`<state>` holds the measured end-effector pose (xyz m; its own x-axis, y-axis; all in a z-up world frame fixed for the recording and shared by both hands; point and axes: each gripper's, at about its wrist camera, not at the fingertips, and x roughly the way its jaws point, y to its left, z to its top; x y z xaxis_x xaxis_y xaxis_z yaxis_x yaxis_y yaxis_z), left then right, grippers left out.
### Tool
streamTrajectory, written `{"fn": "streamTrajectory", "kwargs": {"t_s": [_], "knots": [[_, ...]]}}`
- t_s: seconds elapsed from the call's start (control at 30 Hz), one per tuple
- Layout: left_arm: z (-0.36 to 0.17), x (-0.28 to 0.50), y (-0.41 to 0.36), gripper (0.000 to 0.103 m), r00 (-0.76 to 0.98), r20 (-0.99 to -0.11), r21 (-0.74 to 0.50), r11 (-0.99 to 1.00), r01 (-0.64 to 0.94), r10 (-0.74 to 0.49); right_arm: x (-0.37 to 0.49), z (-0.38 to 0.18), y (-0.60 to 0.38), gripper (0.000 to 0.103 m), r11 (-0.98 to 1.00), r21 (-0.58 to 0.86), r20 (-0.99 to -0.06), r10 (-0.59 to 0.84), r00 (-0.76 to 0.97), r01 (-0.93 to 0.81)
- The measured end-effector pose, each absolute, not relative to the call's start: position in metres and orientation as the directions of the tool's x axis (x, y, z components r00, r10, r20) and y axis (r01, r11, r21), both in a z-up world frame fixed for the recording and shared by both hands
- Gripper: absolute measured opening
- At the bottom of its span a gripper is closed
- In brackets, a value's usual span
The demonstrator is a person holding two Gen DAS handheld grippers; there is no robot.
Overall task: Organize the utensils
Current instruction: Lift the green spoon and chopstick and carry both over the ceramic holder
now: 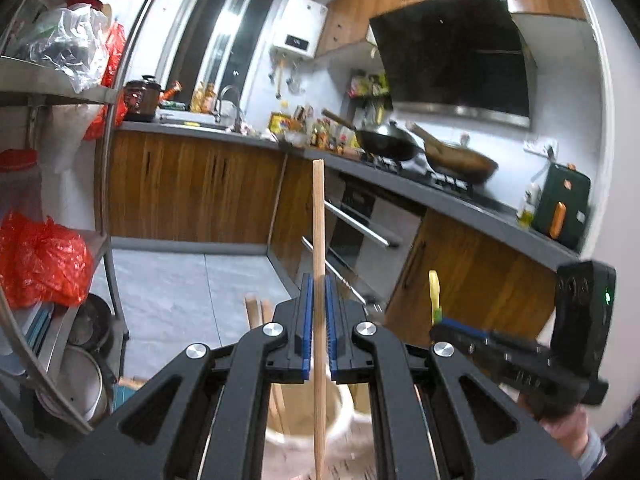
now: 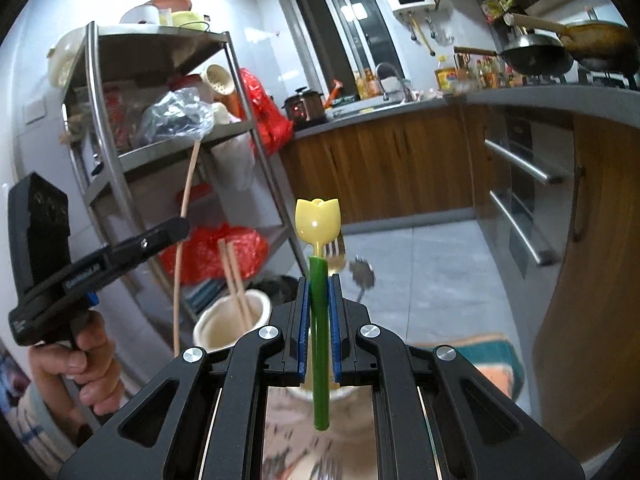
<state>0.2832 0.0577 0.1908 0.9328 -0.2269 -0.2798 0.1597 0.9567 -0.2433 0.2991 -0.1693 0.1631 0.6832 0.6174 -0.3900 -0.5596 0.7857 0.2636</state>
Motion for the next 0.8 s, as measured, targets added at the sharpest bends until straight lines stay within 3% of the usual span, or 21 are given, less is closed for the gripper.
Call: {"fn": "streamTrajectory", "kwargs": {"t_s": [0.3,0.8], "knots": [[0.178,0.313,0.065,0.006,0.957,-0.23,-0.266,0.957,0.113,-0.177,0.316,0.159,-0.148,0.01,0.795,0.214,-0.331,0.606,0.723,-0.568],[0.129,0.278,0.065,0.006,0.957,-0.223,-0.306,0.945,0.113,-0.187,0.31,0.117,-0.138,0.01,0.834,0.155,-0.413,0.541,0.732,-0.529]]}}
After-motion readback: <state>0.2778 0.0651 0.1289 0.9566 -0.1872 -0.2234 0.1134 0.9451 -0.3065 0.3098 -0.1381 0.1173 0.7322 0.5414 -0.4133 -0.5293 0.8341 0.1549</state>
